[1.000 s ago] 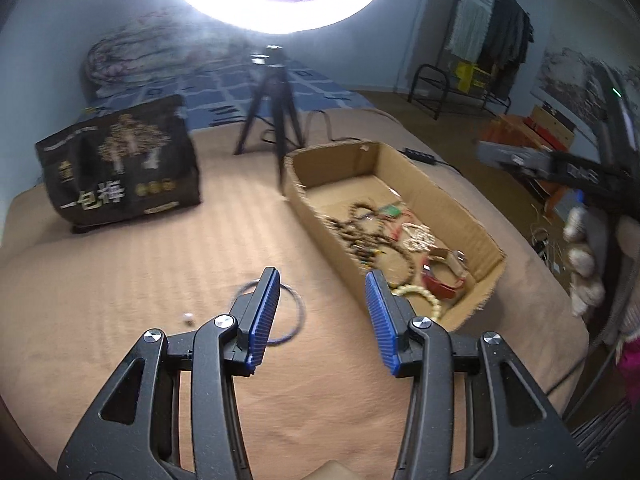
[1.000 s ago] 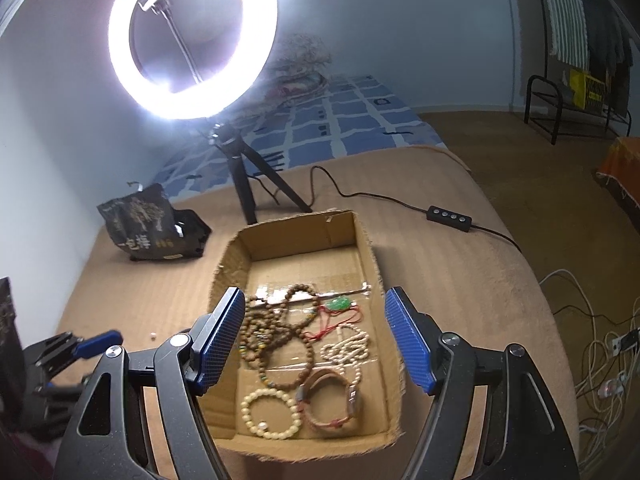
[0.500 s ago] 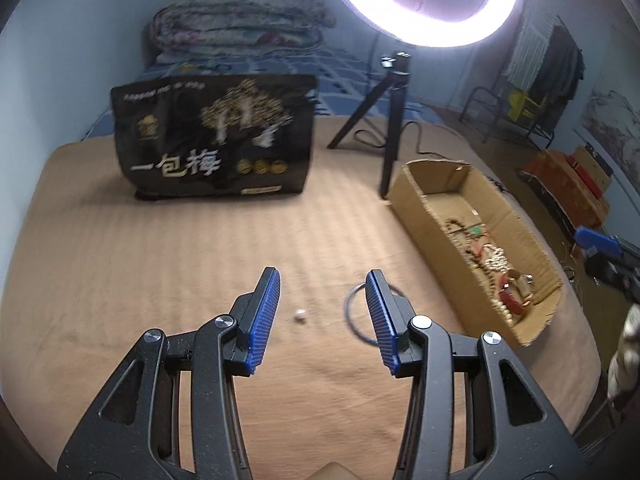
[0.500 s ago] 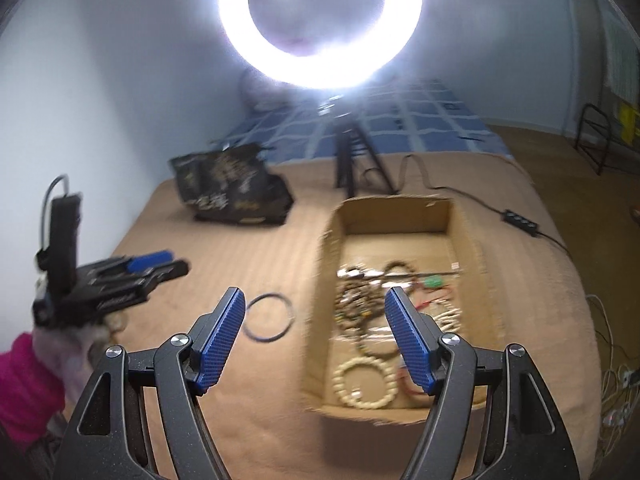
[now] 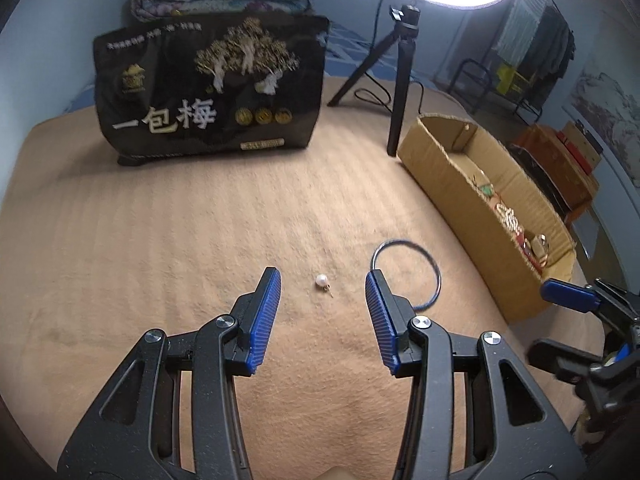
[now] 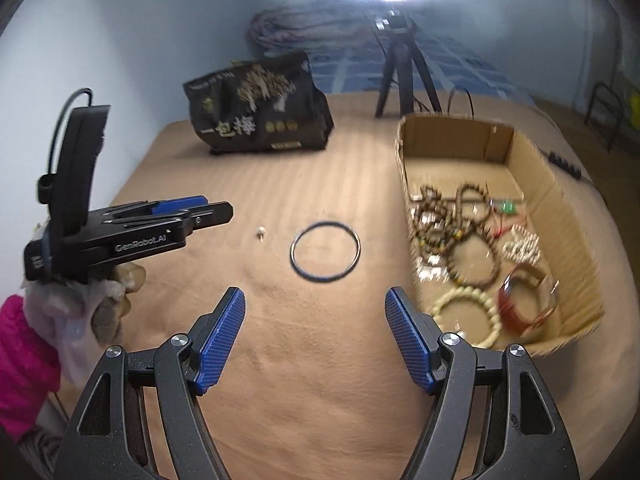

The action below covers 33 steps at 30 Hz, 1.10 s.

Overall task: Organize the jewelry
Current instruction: 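Move both tools back toward the other pearl earring and blue bangle, then grasp the second pearl earring with the left tool while the right tool grasps the blue bangle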

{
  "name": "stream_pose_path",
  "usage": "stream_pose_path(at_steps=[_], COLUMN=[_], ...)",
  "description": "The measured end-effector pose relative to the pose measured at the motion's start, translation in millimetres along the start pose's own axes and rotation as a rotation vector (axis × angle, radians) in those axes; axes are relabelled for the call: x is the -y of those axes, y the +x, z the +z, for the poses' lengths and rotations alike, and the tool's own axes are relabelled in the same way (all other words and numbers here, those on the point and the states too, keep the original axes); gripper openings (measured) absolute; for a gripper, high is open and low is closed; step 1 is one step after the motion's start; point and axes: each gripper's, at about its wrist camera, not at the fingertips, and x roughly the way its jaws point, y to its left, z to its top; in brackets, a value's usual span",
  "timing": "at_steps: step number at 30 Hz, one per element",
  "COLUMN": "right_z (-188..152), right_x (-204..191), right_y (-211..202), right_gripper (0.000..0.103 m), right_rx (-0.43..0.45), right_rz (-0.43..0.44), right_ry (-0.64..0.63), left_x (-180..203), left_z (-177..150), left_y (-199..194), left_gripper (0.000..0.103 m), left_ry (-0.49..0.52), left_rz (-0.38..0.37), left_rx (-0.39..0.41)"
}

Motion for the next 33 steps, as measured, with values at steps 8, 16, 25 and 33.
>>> stream_pose_path(at_steps=[8, 16, 25, 33], right_z=[-15, -15, -11, -3], right_x=[-25, -27, -20, -21], right_y=[29, 59, 86, 99], right_gripper=[0.072, 0.072, 0.072, 0.072], right_rx=[0.03, 0.029, 0.02, 0.01], right_rz=[-0.09, -0.152, -0.184, -0.221], right_ry=[0.004, 0.039, 0.062, 0.05], left_x=[-1, -9, -7, -10], left_z=[-10, -9, -9, -7], left_y=[21, 44, 57, 62], left_gripper=[0.036, 0.036, 0.024, 0.009], left_ry=[0.058, 0.038, 0.072, 0.065], left_rz=[-0.05, -0.085, -0.065, -0.044], left_rx=[-0.014, -0.006, -0.008, -0.01])
